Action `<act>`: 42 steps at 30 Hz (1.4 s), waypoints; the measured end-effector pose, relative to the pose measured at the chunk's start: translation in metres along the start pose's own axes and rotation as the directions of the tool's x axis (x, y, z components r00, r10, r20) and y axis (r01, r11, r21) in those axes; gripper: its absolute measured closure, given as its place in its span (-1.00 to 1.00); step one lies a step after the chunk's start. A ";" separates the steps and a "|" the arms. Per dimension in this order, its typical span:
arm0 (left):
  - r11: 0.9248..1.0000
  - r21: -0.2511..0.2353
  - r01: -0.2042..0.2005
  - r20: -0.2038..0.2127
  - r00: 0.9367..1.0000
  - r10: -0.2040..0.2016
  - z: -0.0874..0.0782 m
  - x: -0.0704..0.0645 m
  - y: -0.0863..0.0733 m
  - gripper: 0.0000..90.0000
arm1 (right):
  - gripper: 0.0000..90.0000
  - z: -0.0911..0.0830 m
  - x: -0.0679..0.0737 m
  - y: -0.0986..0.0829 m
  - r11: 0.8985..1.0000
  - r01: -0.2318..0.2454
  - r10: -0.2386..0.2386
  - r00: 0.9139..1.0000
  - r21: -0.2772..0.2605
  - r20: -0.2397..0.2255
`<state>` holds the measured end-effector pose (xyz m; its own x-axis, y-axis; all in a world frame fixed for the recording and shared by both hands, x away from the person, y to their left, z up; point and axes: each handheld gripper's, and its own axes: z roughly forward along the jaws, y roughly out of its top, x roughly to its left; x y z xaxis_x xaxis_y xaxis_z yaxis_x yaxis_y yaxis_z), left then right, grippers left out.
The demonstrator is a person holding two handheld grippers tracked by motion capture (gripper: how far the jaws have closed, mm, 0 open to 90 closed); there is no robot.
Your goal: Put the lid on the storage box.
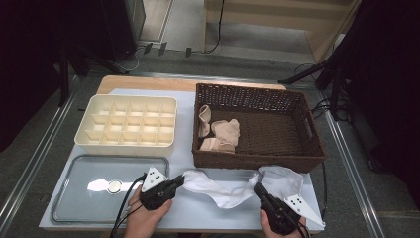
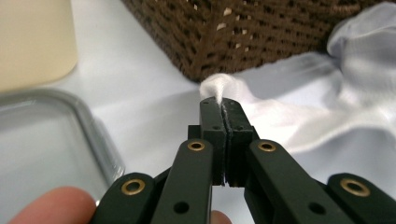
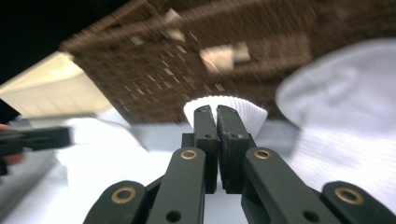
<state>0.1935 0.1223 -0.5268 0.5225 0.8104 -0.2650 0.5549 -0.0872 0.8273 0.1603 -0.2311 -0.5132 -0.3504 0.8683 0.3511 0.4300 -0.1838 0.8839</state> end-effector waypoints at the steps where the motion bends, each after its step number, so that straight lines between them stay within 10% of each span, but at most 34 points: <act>1: 1.000 0.012 -0.003 0.009 1.000 0.003 -0.002 0.000 -0.001 1.00 | 0.95 0.001 -0.004 -0.001 0.999 -0.014 0.014 1.000 0.032 0.006; 9: 1.000 0.000 0.015 0.053 0.998 -0.015 -0.006 0.005 -0.004 0.50 | 0.50 -0.015 -0.020 0.006 0.998 -0.003 0.009 0.995 -0.059 0.095; 17: 0.999 -0.001 0.049 0.034 0.998 -0.048 0.004 0.015 0.001 0.28 | 0.25 -0.018 -0.045 0.015 0.998 0.028 -0.014 0.963 -0.049 0.269; 24: 0.998 0.027 0.050 0.033 0.998 -0.051 0.011 0.013 -0.001 0.31 | 0.44 -0.005 -0.032 -0.003 0.986 0.001 -0.018 0.995 0.165 0.103; 32: 0.997 0.074 0.033 0.048 0.998 -0.036 0.018 0.008 -0.001 0.71 | 0.89 0.008 -0.011 -0.016 0.957 0.093 -0.127 0.986 0.276 0.109; 42: 0.999 0.042 0.007 0.042 0.999 -0.009 0.023 0.002 0.002 0.97 | 0.99 0.014 -0.030 -0.004 0.961 0.112 -0.159 0.972 0.254 0.175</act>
<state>0.2104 0.1108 -0.5369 0.5444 0.7859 -0.2931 0.5855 -0.1059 0.8037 0.1806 -0.2499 -0.5314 -0.2635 0.9535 0.1466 0.5856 0.0373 0.8098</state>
